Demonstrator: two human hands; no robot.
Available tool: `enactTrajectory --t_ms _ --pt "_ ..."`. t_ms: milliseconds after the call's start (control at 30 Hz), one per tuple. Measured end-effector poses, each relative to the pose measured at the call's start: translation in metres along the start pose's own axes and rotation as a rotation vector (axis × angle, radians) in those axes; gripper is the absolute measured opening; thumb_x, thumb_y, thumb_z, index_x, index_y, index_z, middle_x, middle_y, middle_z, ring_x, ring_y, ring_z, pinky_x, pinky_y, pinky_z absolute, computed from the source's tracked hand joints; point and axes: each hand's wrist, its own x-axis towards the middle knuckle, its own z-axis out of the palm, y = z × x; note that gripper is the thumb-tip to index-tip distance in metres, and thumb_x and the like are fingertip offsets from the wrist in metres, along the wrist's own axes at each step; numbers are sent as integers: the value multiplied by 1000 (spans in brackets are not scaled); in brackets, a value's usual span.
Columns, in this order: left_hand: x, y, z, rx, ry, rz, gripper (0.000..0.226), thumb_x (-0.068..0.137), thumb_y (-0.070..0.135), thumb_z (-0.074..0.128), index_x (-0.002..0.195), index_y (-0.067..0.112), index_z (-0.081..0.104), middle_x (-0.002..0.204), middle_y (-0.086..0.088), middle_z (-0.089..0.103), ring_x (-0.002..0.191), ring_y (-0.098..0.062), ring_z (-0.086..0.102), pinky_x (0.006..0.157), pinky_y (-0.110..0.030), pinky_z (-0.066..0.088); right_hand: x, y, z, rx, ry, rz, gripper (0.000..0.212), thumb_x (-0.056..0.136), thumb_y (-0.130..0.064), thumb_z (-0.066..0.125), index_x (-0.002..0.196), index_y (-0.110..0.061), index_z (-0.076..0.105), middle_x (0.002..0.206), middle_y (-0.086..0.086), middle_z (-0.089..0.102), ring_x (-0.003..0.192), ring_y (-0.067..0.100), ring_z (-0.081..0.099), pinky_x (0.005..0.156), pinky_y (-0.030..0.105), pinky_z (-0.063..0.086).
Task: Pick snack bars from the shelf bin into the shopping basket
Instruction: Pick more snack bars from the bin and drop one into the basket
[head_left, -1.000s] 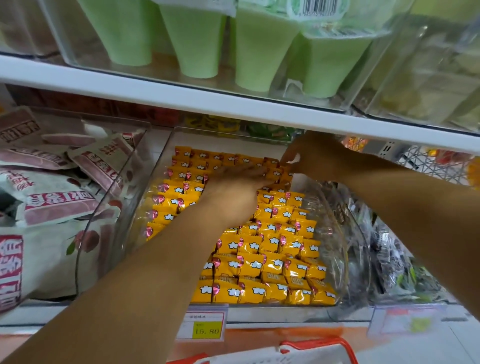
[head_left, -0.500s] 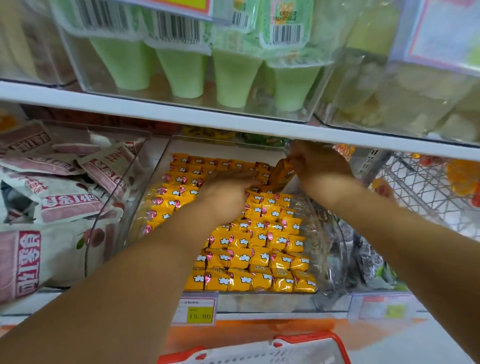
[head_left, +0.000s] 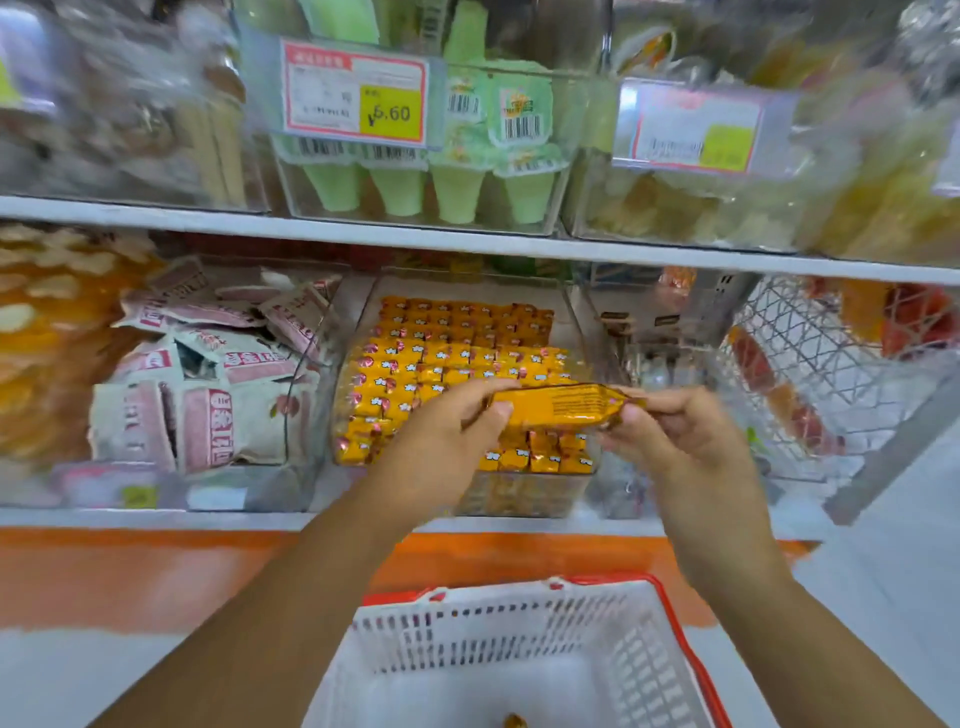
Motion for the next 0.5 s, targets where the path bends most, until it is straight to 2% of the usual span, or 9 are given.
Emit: enactTrajectory --t_ms 67,133,200,267,400,500 --pt "-24 5 5 -197 34 -40 24 103 22 47 118 36 59 113 11 64 93 -10 72 81 -34 60 -18 -3 -4 59 3 81 9 95 -3 56 90 -10 59 87 3 76 85 19 74 77 27 59" --pt "-42 9 10 -323 90 -79 23 102 15 49 116 29 61 114 9 64 88 -15 74 73 -34 62 -32 -6 -4 101 -34 161 4 93 -7 60 93 -11 58 87 8 75 83 26 75 72 32 60" --pt "-54 8 14 -389 144 -115 23 100 12 53 118 23 60 115 5 65 84 -18 75 69 -32 61 -40 -7 -3 96 -83 198 19 82 -17 68 95 -12 56 89 11 74 78 31 74 65 33 59" --pt "-63 4 16 -479 171 -151 22 96 8 57 115 20 60 113 -2 68 82 -21 75 66 -29 60 -43 -6 -3 99 -94 220 29 72 -19 70 96 -10 55 89 11 74 74 31 74 63 32 58" --pt "-64 -6 11 -593 165 -207 22 88 7 66 109 17 64 102 -8 75 86 -27 75 72 -31 61 -39 7 -8 166 -160 307 31 73 -18 67 102 -7 61 98 15 75 86 33 74 76 34 60" --pt "-56 -10 4 -711 99 -202 35 77 13 66 112 11 66 96 -12 76 89 -32 74 73 -28 61 -30 10 -11 229 -170 350 30 76 -13 63 104 -2 62 98 19 74 88 33 73 73 30 60"
